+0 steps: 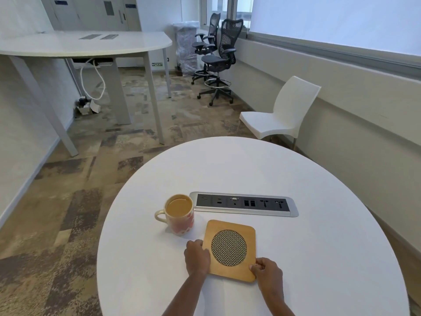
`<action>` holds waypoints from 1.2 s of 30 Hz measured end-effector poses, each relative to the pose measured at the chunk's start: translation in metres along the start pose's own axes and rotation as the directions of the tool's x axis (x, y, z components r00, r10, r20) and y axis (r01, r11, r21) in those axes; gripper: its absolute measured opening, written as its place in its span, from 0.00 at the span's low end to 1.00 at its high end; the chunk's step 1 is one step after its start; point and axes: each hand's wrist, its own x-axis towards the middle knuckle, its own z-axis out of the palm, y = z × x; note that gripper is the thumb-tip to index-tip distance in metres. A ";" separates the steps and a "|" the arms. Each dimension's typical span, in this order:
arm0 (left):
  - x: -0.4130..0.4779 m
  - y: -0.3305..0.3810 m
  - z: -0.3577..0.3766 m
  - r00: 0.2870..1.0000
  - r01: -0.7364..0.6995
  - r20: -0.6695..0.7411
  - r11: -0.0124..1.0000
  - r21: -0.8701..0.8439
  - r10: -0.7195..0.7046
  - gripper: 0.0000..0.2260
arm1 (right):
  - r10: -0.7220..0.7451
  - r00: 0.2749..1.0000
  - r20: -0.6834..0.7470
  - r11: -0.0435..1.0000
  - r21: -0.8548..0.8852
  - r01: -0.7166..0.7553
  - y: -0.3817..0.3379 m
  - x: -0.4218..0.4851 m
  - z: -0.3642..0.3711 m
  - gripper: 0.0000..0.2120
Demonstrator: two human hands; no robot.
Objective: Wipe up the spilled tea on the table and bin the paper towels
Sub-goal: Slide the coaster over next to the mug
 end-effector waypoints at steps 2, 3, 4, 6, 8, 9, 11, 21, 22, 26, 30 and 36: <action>-0.003 0.000 0.002 1.000 -0.016 0.008 1.000 0.007 0.016 0.14 | 0.007 1.000 -0.009 1.000 -0.009 -0.007 0.002 0.000 -0.002 0.06; -0.004 0.000 0.004 1.000 -0.026 0.014 1.000 0.016 0.026 0.14 | 0.010 1.000 -0.009 1.000 -0.018 -0.010 0.003 0.001 -0.002 0.06; -0.005 0.000 0.005 0.999 -0.036 0.018 0.999 0.026 0.035 0.14 | 0.012 1.000 -0.008 1.000 -0.029 -0.012 0.004 0.001 -0.003 0.07; -0.006 0.000 0.007 0.999 -0.051 0.019 0.998 0.034 0.051 0.14 | 0.017 1.000 -0.008 0.999 -0.046 -0.017 0.005 0.002 -0.004 0.07; -0.007 0.001 0.009 0.998 -0.067 0.020 0.997 0.043 0.066 0.14 | 0.007 1.000 -0.010 0.998 -0.067 -0.007 0.005 0.002 -0.006 0.08; -0.007 0.001 0.009 0.997 -0.074 0.020 0.996 0.049 0.073 0.14 | -0.003 1.000 -0.010 0.996 -0.088 0.002 0.005 0.002 -0.006 0.07; -0.008 0.001 0.010 0.996 -0.090 0.021 0.994 0.063 0.088 0.14 | -0.019 1.000 0.005 0.987 -0.161 0.019 0.003 0.002 -0.007 0.06; -0.008 -0.001 0.004 0.990 -0.138 0.036 0.983 0.120 0.134 0.13 | -0.085 0.995 0.060 0.901 -0.422 0.102 -0.012 0.002 -0.006 0.09; -0.008 -0.002 0.002 0.989 -0.149 0.021 0.982 0.120 0.148 0.12 | -0.113 0.992 0.060 0.900 -0.416 0.128 -0.015 0.002 -0.004 0.08; -0.005 -0.014 -0.013 0.971 -0.173 -0.139 0.973 0.155 0.195 0.12 | -0.246 0.965 0.094 0.901 -0.344 0.264 -0.037 0.005 0.010 0.14; 0.006 -0.030 -0.039 0.950 -0.130 -0.271 0.986 0.104 0.153 0.13 | -0.355 0.911 0.210 0.866 -0.294 0.405 -0.068 0.008 0.036 0.24; 0.030 -0.035 -0.077 0.883 -0.103 -0.469 0.981 -0.167 0.013 0.11 | -0.455 0.779 0.432 0.744 -0.296 0.599 -0.118 0.013 0.077 0.44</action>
